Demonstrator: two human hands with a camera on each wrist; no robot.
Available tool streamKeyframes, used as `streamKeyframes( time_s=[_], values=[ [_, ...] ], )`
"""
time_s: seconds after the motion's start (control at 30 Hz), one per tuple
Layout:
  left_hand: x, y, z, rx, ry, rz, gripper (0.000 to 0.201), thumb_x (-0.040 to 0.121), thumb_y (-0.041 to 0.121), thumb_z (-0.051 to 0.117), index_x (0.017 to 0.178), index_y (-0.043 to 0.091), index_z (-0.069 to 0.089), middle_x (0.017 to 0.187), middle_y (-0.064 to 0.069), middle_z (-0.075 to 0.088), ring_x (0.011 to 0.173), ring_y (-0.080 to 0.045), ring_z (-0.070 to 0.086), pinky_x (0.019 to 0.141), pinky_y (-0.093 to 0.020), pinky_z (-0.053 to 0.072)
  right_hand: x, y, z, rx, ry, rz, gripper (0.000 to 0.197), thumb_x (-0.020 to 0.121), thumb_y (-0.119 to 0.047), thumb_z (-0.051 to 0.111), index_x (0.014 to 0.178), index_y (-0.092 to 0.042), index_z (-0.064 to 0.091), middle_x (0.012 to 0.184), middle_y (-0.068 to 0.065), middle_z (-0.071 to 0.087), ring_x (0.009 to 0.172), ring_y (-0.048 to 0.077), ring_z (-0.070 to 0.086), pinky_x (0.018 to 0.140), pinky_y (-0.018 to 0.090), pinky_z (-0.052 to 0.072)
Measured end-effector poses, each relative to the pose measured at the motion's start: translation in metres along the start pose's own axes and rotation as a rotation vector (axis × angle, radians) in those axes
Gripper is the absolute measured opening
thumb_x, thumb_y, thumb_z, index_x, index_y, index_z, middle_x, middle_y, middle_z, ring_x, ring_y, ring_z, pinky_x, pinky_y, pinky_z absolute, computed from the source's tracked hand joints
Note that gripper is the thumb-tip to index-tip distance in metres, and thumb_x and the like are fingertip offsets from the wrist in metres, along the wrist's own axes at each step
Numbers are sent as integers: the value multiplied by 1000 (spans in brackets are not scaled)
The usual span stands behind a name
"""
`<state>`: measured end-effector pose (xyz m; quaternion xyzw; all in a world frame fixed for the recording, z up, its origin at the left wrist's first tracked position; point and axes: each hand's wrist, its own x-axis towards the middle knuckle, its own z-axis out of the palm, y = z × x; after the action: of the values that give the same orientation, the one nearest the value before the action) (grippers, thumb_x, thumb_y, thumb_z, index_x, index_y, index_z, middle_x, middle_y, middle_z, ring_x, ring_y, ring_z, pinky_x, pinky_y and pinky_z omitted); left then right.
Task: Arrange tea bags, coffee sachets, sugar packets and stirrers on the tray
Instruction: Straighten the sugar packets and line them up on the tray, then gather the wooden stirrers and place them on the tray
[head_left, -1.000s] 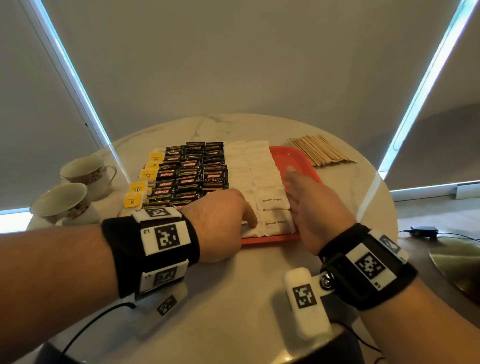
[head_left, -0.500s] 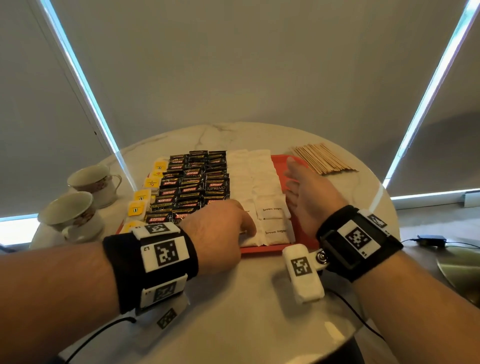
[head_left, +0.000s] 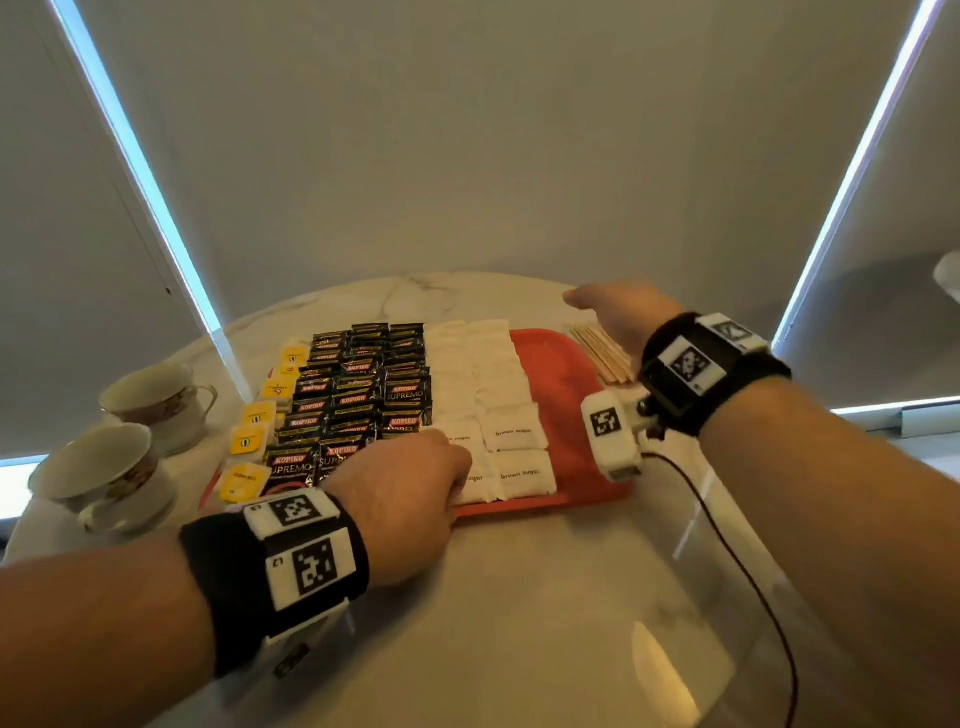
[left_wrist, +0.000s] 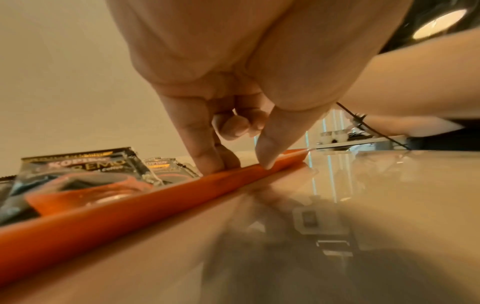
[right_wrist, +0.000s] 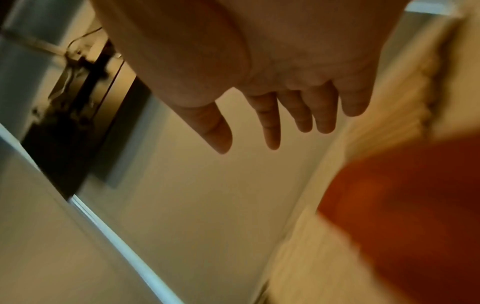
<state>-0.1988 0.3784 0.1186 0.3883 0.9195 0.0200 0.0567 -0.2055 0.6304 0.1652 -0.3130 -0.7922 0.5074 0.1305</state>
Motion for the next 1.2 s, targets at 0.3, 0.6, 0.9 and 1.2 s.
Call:
streamKeyframes(
  time_s=[0.3,0.6,0.9,1.2],
  values=[
    [66,-18,-9,-45,88,-176,12,96,26,66,87,28,58,98,6,60,91,-14,58,87,-34,58,79,9,-7,-517,-85,73,49,94,-28,69,136,-5,58,145,16,55,132,33,53,103,39,44],
    [106,-34,-12,73,-44,-314,29,99,49,65,113,23,67,111,1,67,104,-19,65,95,-36,59,113,17,7,-777,-203,187,68,98,-50,61,150,-8,45,151,14,50,134,32,52,108,39,45],
    [131,-61,-11,69,-26,-348,22,100,16,59,118,17,72,116,-1,70,107,-19,67,96,-33,59,119,35,17,-967,-130,127,71,103,-48,50,158,-9,27,159,17,38,141,35,44,111,38,40],
    [134,-63,-13,84,-15,-344,28,100,20,56,121,14,74,120,-5,71,111,-24,67,86,-29,53,37,55,2,-1133,-347,107,87,99,-64,44,162,-34,-8,171,13,4,152,39,25,118,46,28]
  ],
)
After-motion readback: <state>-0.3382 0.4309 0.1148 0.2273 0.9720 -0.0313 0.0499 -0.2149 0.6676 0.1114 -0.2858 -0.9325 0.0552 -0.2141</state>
